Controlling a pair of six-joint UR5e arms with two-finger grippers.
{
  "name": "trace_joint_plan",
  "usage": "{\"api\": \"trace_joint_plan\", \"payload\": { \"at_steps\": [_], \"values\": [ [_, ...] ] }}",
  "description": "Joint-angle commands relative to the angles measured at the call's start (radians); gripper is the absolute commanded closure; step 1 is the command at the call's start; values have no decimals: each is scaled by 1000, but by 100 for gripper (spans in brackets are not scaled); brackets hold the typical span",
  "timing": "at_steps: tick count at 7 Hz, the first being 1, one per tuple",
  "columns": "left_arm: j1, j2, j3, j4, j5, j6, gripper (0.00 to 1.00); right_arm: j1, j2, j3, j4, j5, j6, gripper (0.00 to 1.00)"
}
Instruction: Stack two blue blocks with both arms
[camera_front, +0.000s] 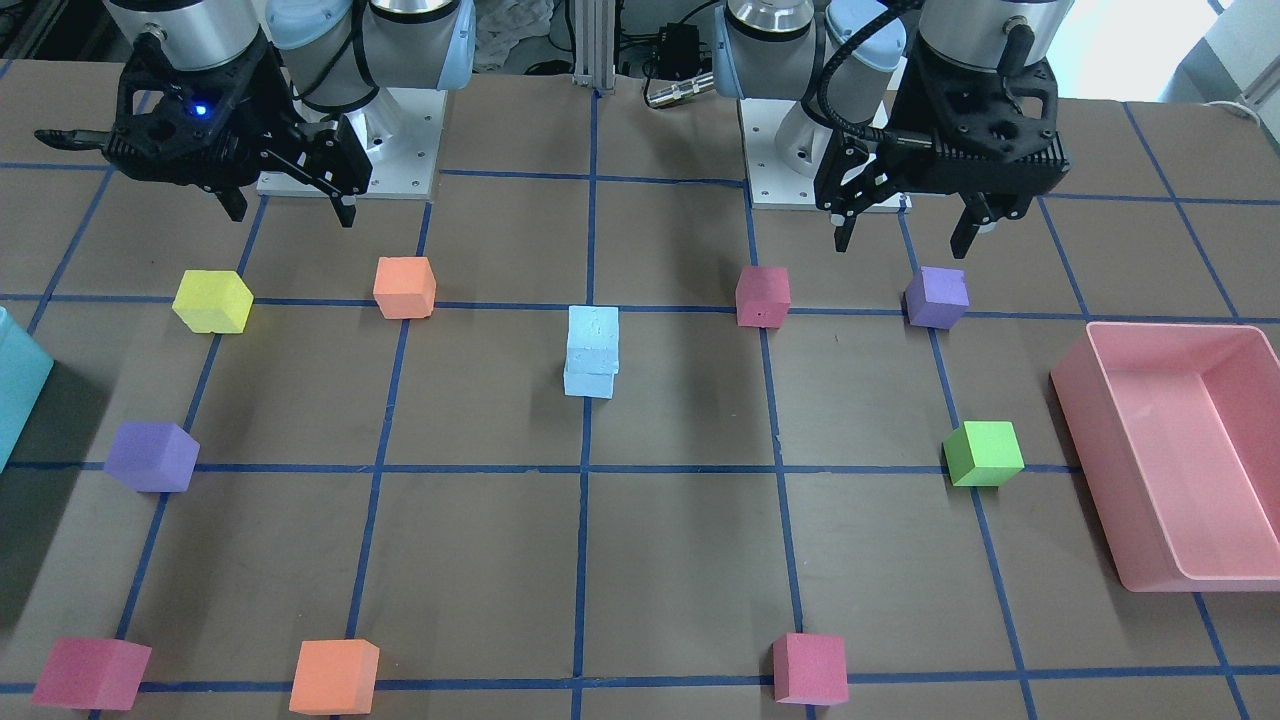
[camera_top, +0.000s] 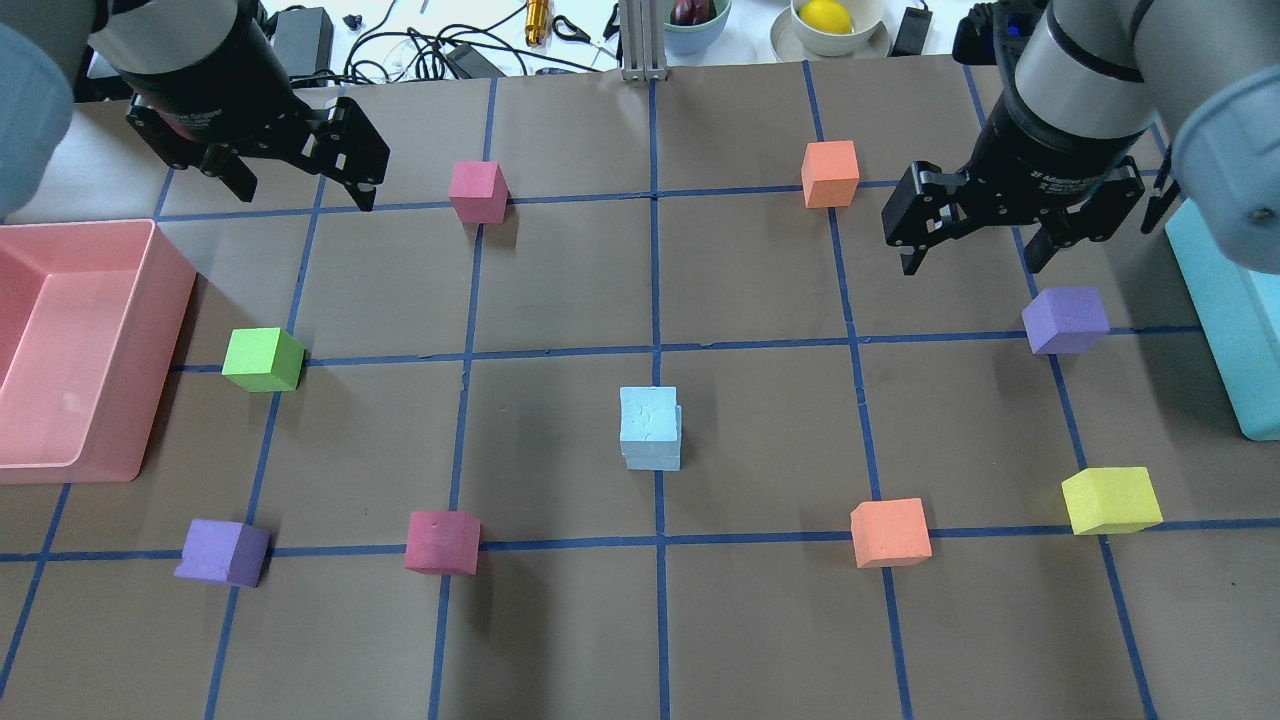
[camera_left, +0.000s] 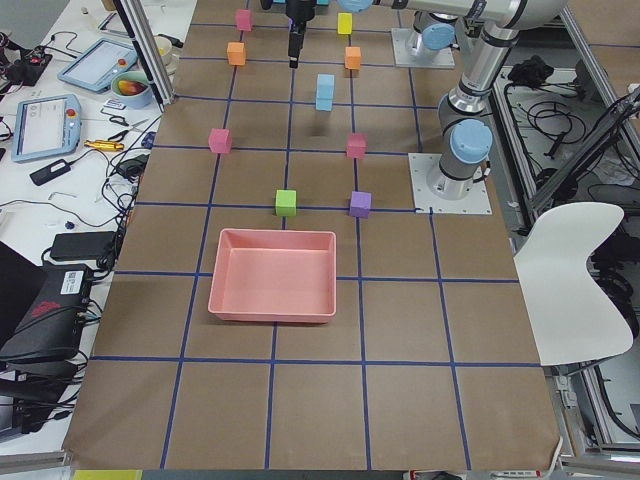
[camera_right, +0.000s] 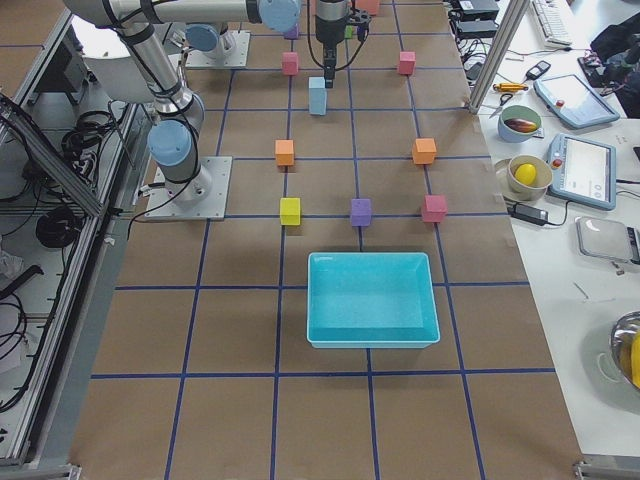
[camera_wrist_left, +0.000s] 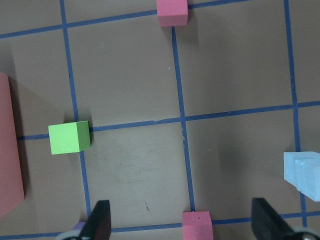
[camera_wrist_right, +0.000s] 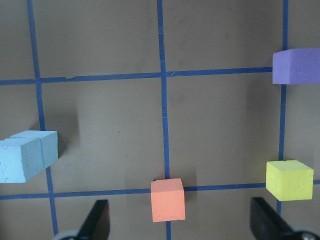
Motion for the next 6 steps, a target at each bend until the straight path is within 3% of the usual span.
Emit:
{"api": "trace_joint_plan", "payload": {
  "at_steps": [1, 6],
  "values": [
    [-1, 5, -7, 18, -2, -3, 0, 0, 0, 0, -1, 0, 0, 0],
    [-1, 13, -10, 7, -5, 11, 0, 0, 0, 0, -1, 0, 0, 0]
  ]
}}
